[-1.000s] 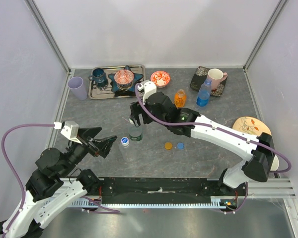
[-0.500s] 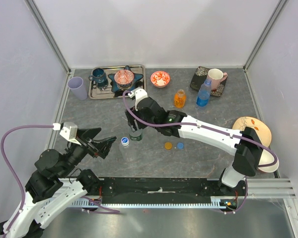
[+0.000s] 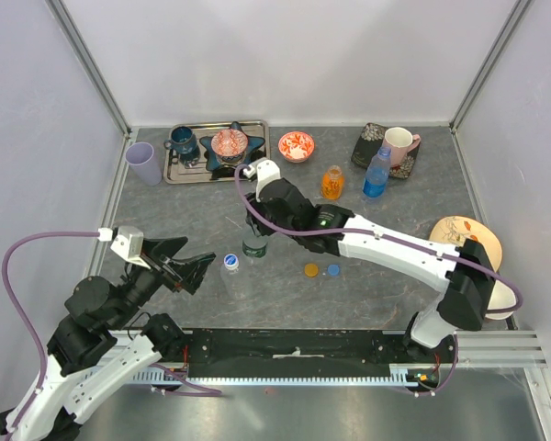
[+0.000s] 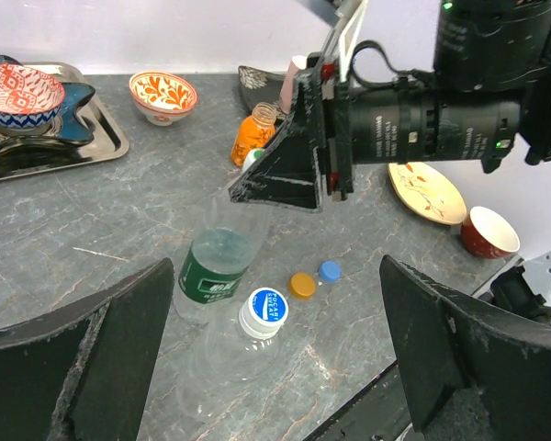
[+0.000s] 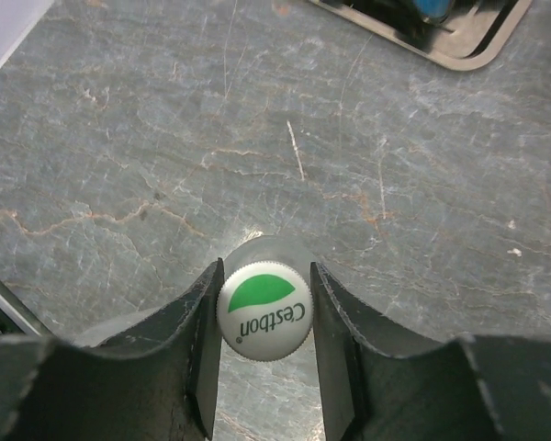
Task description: Unscrew the bottle caps
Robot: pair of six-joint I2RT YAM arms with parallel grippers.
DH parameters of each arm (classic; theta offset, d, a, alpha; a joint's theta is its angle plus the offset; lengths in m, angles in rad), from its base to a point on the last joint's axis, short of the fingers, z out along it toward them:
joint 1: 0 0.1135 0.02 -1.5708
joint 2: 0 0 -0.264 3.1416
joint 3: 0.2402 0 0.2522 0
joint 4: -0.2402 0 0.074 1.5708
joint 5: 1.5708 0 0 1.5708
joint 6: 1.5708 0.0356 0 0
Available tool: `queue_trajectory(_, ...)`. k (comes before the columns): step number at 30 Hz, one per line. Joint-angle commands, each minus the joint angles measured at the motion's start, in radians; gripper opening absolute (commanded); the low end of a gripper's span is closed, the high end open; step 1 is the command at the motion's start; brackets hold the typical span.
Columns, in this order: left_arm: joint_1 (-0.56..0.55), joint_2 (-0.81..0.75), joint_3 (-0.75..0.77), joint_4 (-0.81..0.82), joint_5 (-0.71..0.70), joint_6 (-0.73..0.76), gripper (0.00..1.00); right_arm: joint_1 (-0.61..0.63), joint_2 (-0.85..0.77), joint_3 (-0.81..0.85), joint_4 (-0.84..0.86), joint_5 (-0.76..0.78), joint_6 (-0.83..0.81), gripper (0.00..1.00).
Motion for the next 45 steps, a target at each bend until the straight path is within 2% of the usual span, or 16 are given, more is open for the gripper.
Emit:
queue_trajectory(1, 0.002, 0.024, 0.003, 0.033, -0.018, -0.005, 0.99, 0.007, -0.118, 0.012, 0.003, 0.071, -0.029, 0.36)
queue_trajectory(5, 0.002, 0.073, 0.029, 0.076, -0.035, 0.037, 0.99, 0.006, -0.218, 0.049, -0.085, 0.199, -0.054, 0.34)
queue_trajectory(8, 0.002, 0.151, 0.067, 0.117, -0.075, 0.087, 1.00, 0.006, -0.304, 0.080, -0.162, 0.230, -0.038, 0.31)
queue_trajectory(11, 0.002, 0.255, 0.115, 0.194, -0.105, 0.139, 1.00, 0.006, -0.359, 0.121, -0.255, 0.209, 0.007, 0.14)
queue_trajectory(12, 0.002, 0.284, 0.129, 0.249, -0.105, 0.155, 1.00, 0.006, -0.376, 0.144, -0.281, 0.194, 0.023, 0.00)
queue_trajectory(14, 0.002, 0.321, 0.136, 0.310, -0.079, 0.158, 1.00, 0.007, -0.396, 0.156, -0.332, 0.161, 0.044, 0.00)
queue_trajectory(16, 0.002, 0.386, 0.159, 0.404, 0.038, 0.153, 1.00, 0.006, -0.442, 0.147, -0.343, 0.111, 0.070, 0.00)
queue_trajectory(20, 0.008, 0.542, 0.261, 0.455, 0.275, 0.118, 0.99, 0.007, -0.510, 0.143, -0.341, 0.002, 0.087, 0.00)
queue_trajectory(21, 0.011, 0.570, 0.297, 0.465, 0.392, 0.115, 0.99, 0.006, -0.528, 0.147, -0.340, -0.029, 0.086, 0.00)
queue_trajectory(23, 0.033, 0.654, 0.331, 0.493, 0.532, 0.092, 0.99, 0.006, -0.547, 0.153, -0.346, -0.086, 0.089, 0.00)
queue_trajectory(24, 0.042, 0.683, 0.353, 0.511, 0.665, 0.075, 0.99, 0.006, -0.563, 0.159, -0.349, -0.101, 0.087, 0.00)
queue_trajectory(26, 0.063, 0.749, 0.363, 0.582, 0.791, 0.038, 1.00, 0.006, -0.580, 0.158, -0.350, -0.135, 0.092, 0.00)
queue_trajectory(27, 0.064, 0.769, 0.371, 0.597, 0.900, 0.009, 1.00, 0.006, -0.592, 0.156, -0.349, -0.141, 0.094, 0.00)
queue_trajectory(30, 0.064, 0.840, 0.379, 0.646, 1.040, -0.028, 1.00, 0.006, -0.612, 0.158, -0.340, -0.176, 0.101, 0.00)
queue_trajectory(36, 0.062, 0.907, 0.379, 0.666, 1.106, -0.045, 1.00, 0.006, -0.610, 0.187, -0.324, -0.193, 0.098, 0.00)
queue_trajectory(45, 0.060, 0.903, 0.348, 0.654, 1.179, -0.008, 1.00, 0.006, -0.576, 0.202, -0.269, -0.244, 0.103, 0.00)
